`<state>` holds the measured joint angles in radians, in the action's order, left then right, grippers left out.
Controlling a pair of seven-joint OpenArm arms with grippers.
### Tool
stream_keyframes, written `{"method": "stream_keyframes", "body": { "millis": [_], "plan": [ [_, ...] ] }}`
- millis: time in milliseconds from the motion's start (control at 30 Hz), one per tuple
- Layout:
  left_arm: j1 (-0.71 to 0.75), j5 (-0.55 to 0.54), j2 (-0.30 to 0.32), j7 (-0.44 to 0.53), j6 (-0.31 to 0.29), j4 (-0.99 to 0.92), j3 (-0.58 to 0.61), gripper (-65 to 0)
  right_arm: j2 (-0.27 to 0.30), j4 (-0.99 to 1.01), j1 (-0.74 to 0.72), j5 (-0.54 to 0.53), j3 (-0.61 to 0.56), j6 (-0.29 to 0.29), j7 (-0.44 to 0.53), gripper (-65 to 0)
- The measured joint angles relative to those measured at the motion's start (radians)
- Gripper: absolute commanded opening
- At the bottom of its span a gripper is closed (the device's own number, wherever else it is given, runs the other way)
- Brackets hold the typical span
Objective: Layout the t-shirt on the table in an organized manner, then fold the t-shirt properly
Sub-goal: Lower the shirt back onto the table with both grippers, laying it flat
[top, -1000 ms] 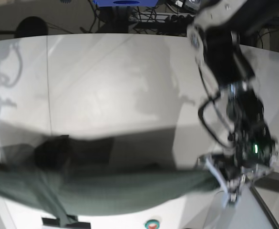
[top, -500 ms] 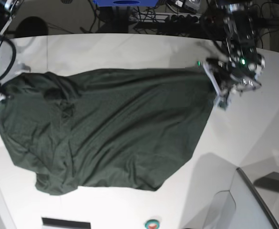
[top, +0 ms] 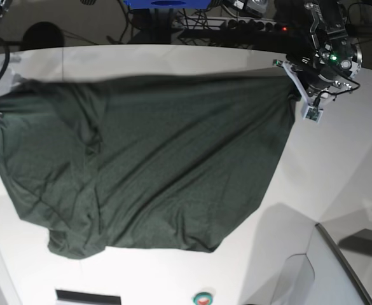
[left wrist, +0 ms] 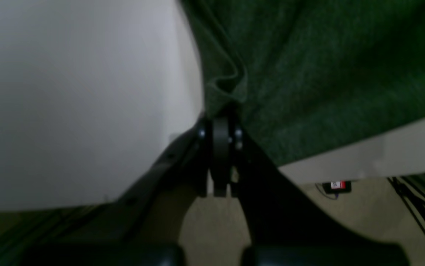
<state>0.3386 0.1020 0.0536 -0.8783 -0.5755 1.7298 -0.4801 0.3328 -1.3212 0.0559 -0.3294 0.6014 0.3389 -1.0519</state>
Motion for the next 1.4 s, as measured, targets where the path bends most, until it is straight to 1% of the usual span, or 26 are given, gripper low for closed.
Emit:
{"method": "stream_keyframes", "body": {
  "millis": [133,200,333,433,500,600,700,767,867,933,967,1033,1167,1300,1367,1400],
  "plan": [
    [0.033,0.000,0.000,0.000,0.000,0.001,0.005,-65.0,0.000,0.049,0.000,-0.001,0.000,-0.002,0.003,-64.8],
    [0.057,0.001,-0.007,0.000,0.000,0.001,0.010,-65.0,0.000,0.072,0.004,-0.004,0.000,-0.002,0.037,-64.8],
    [0.085,-0.002,-0.043,0.000,0.000,0.001,0.013,-65.0,0.000,0.143,0.002,0.003,-0.001,-0.002,0.059,-64.8],
    [0.106,0.000,-0.040,0.000,0.000,0.001,0.012,-65.0,0.002,0.170,0.006,0.008,-0.001,-0.002,0.089,-64.8],
    [0.114,0.000,-0.036,0.000,0.000,0.001,0.005,-65.0,-0.001,0.172,0.006,0.052,-0.001,-0.003,0.110,-64.8],
    [0.113,-0.003,-0.037,0.000,0.000,0.001,0.003,-65.0,-0.005,0.174,0.003,0.161,-0.001,-0.003,0.166,-64.8],
    [0.111,-0.005,-0.037,0.000,0.000,0.001,0.004,-65.0,-0.018,0.174,0.003,0.204,-0.001,-0.003,0.188,-64.2],
    [0.111,0.002,-0.037,0.000,0.000,0.001,0.010,-65.0,-0.029,0.174,0.003,0.200,-0.001,-0.002,0.185,-58.2],
    [0.111,0.002,-0.054,0.000,0.000,0.001,0.009,-65.0,-0.027,0.175,0.003,0.200,-0.001,-0.002,0.188,-42.3],
    [0.111,0.002,-0.065,0.000,0.000,0.001,0.008,-65.0,-0.023,0.175,0.003,0.201,-0.001,-0.003,0.189,-35.0],
    [0.111,0.002,-0.068,0.000,0.000,0.001,0.006,-65.0,-0.022,0.175,0.003,0.203,-0.001,-0.003,0.189,-33.5],
    [0.111,0.002,-0.066,0.000,0.000,0.001,0.004,-65.0,-0.023,0.174,0.003,0.203,-0.001,-0.002,0.189,-33.6],
    [0.115,0.002,-0.067,-0.001,0.000,0.001,0.001,-49.7,-0.023,0.173,0.003,0.203,-0.001,-0.003,0.189,-33.6],
    [0.116,0.002,-0.067,0.000,0.000,0.001,-0.001,-36.4,-0.023,0.173,0.003,0.203,-0.001,-0.002,0.189,-33.6],
    [0.116,0.002,-0.069,-0.001,0.000,0.014,-0.023,-32.4,-0.023,0.173,0.004,0.203,-0.001,-0.002,0.189,-33.6],
    [0.116,0.002,-0.073,-0.001,0.000,0.026,-0.040,-31.9,-0.023,0.172,0.004,0.203,-0.001,-0.002,0.189,-33.6]
  ]
}}
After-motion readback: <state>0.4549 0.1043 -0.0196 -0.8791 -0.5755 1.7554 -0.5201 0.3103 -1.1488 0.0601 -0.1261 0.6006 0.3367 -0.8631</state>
